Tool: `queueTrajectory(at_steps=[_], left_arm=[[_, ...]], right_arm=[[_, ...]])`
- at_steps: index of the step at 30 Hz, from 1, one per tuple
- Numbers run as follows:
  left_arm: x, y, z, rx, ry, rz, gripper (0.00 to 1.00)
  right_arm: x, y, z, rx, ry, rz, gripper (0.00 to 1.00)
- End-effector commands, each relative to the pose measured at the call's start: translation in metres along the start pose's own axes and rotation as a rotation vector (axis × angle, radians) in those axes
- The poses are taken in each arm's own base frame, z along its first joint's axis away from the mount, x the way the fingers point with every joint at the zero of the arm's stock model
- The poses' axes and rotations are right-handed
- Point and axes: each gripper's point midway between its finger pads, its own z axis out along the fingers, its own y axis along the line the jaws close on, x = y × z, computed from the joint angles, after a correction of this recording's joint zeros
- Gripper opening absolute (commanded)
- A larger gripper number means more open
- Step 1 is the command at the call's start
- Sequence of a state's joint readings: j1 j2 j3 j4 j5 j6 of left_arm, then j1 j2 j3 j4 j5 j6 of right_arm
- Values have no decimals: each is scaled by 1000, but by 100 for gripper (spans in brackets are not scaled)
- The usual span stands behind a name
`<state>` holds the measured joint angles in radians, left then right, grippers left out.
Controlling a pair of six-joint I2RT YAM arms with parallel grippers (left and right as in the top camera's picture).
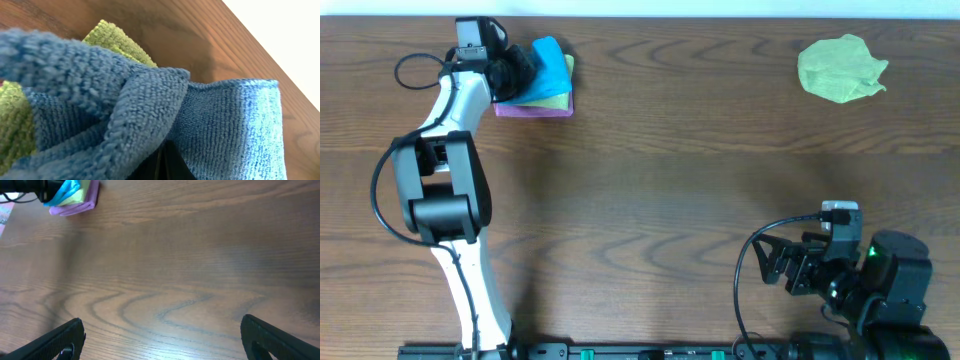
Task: Fold the cloth
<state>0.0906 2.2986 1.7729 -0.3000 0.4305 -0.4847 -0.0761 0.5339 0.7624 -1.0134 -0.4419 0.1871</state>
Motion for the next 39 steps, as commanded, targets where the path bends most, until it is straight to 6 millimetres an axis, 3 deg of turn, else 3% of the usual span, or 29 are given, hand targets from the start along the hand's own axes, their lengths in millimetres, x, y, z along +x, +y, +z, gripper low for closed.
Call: queueTrajectory(at_steps=[1, 5, 9, 15, 19, 22, 24, 27, 39], left_arm=[[-27, -27, -44, 5, -95, 82, 5], [-40, -42, -80, -15, -155, 140, 6], [-40, -51, -111, -34, -164, 186, 6], [-24, -42, -148, -136, -116, 259, 6], [-6, -32, -168, -209, -51, 311, 12], [9, -22, -179, -262, 4, 312, 26], [18, -17, -185, -288, 38, 312, 50], [29, -14, -191, -303, 80, 301, 93], [51, -7, -214, -352, 148, 275, 95]], right_arm=[[0, 0, 0, -5, -3, 19, 99], [0, 0, 0, -5, -2, 20, 99], [0, 0, 0, -5, -3, 19, 99], [0, 0, 0, -5, -2, 20, 99], [0, 0, 0, -5, -3, 19, 99], [0, 0, 0, -5, -2, 20, 99], [0, 0, 0, -5, -3, 19, 99], [0, 0, 0, -5, -2, 20, 99], [0, 0, 0, -5, -3, 19, 99]])
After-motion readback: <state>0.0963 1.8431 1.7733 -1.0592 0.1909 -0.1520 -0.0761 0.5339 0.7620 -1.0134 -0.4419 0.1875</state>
